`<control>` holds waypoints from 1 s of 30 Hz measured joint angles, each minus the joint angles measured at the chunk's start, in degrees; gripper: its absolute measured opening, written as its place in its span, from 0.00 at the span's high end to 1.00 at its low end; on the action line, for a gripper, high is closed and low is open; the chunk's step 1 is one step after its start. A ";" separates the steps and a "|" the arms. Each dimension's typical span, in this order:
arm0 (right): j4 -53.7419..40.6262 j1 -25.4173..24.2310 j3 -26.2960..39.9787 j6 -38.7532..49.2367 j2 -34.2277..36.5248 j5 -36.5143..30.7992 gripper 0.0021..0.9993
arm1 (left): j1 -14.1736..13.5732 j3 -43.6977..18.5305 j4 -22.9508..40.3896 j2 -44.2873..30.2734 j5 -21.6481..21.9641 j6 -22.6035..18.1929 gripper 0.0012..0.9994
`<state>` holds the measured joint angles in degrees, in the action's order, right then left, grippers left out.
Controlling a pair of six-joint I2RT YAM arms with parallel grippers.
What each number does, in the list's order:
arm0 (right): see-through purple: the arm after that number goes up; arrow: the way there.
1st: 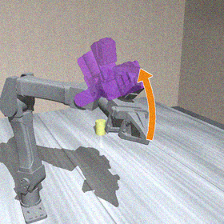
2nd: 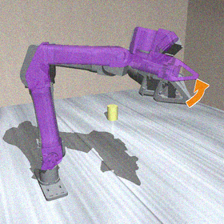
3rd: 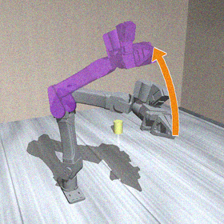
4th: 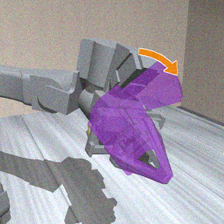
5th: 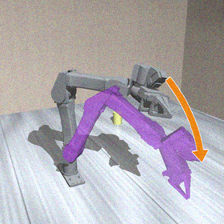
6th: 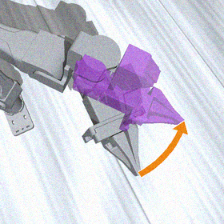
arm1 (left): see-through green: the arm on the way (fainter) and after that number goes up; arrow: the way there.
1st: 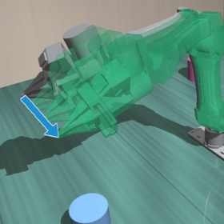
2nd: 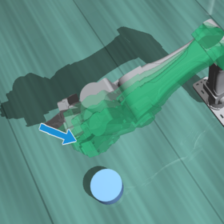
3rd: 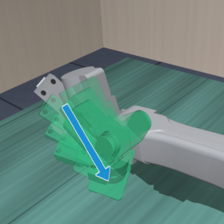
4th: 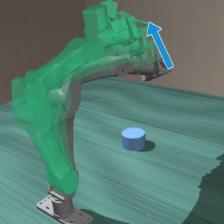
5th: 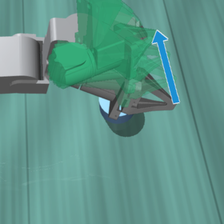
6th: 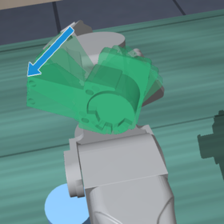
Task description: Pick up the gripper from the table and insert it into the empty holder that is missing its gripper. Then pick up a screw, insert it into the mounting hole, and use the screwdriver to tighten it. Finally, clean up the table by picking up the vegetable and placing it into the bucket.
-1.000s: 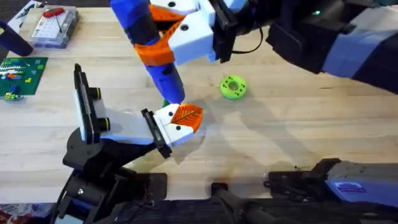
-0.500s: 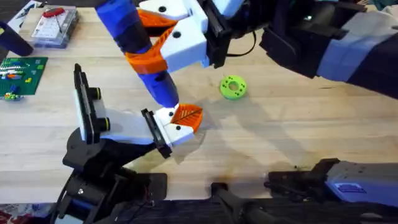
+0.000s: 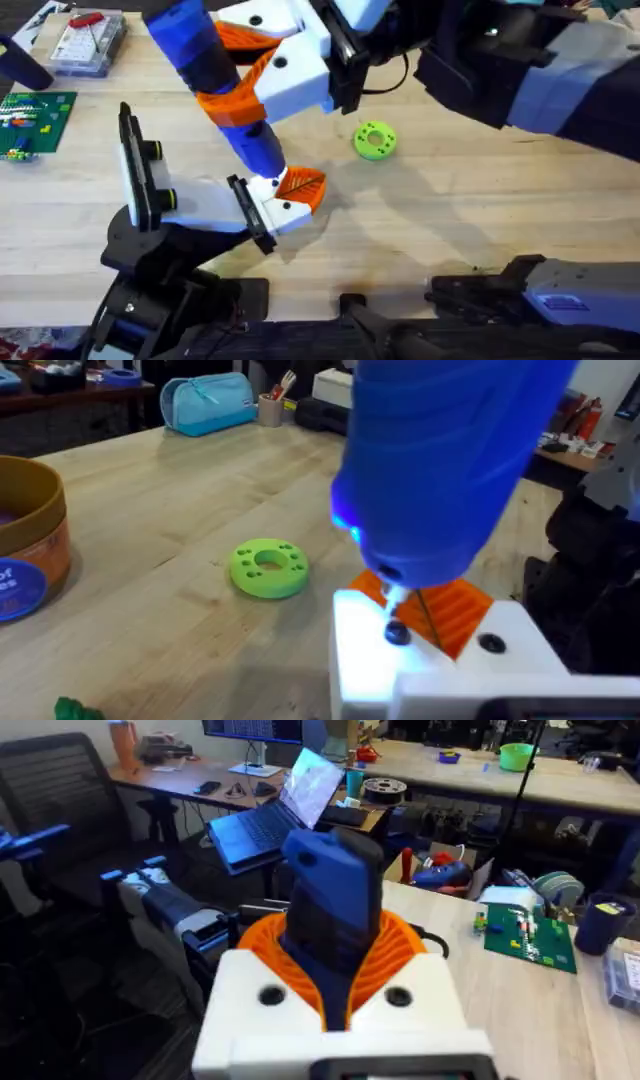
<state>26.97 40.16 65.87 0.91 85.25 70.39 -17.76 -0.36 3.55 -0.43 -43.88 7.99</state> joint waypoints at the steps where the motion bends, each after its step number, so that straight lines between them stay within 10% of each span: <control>1: 0.01 0.06 -0.01 0.00 0.00 0.00 0.93 | 0.00 0.00 0.00 0.00 0.00 0.00 0.98; 30: 1.98 0.65 0.00 -1.99 0.01 0.00 0.93 | 0.00 0.00 0.00 0.00 0.00 0.00 0.98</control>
<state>28.95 40.82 65.87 -1.08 85.26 70.39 -17.76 -0.36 3.55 -0.43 -43.88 7.99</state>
